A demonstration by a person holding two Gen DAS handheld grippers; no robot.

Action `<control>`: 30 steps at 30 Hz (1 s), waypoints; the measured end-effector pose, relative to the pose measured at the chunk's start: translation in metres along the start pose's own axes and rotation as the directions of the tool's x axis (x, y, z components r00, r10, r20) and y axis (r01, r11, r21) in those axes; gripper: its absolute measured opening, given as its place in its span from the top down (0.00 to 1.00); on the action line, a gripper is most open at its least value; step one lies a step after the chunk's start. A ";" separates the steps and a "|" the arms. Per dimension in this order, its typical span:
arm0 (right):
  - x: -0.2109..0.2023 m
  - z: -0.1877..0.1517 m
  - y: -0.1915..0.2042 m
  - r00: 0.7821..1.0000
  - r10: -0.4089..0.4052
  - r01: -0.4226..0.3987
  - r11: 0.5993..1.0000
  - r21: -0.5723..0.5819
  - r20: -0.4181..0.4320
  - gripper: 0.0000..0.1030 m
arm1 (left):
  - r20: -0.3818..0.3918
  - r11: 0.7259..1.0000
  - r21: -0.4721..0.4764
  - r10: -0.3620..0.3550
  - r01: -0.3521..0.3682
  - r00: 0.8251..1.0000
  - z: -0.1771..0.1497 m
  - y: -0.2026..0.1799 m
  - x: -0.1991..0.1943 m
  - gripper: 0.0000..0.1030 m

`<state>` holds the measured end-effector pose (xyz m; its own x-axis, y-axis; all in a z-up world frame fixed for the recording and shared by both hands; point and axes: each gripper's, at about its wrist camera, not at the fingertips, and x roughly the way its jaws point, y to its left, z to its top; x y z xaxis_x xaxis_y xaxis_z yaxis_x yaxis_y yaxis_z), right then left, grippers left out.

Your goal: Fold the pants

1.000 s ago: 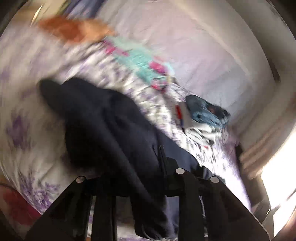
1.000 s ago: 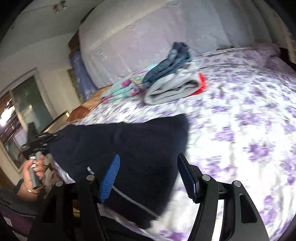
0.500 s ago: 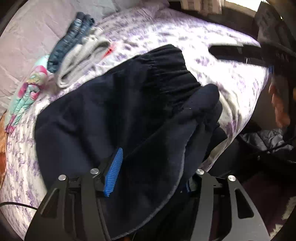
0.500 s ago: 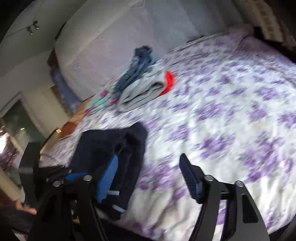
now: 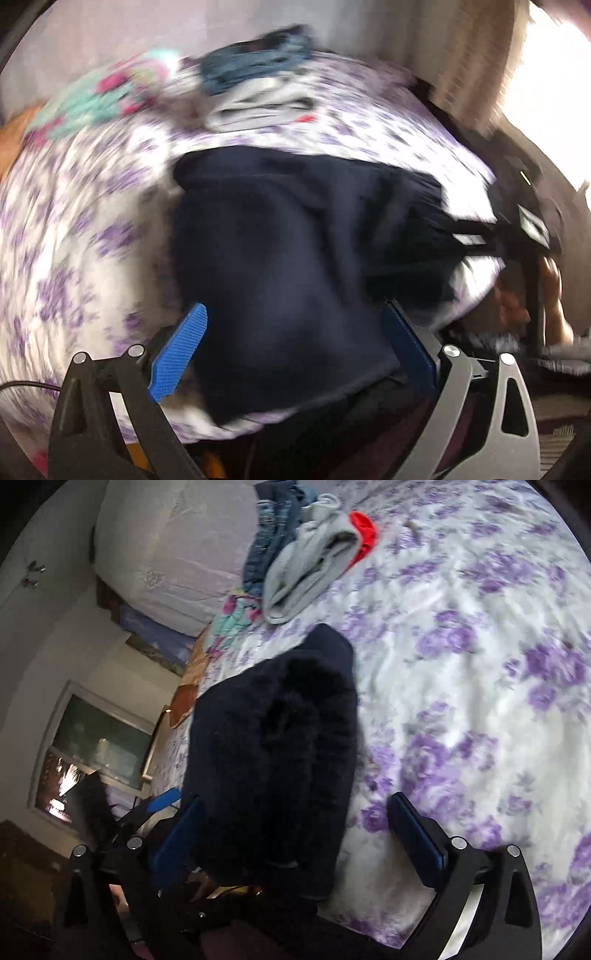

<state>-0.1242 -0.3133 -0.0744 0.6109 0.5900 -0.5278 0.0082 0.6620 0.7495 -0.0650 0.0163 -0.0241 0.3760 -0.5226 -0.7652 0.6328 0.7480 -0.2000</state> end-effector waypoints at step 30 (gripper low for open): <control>0.009 0.034 0.098 1.000 -0.001 0.011 0.922 -0.386 0.025 0.47 | 0.060 0.939 -0.101 -0.324 0.329 0.944 0.050 0.001 0.014 0.58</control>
<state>-0.0907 -0.2590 0.0081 0.6306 0.5775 -0.5186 -0.2915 0.7955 0.5313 -0.0250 -0.0110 -0.0042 0.1900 -0.7604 -0.6210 0.6497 0.5717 -0.5011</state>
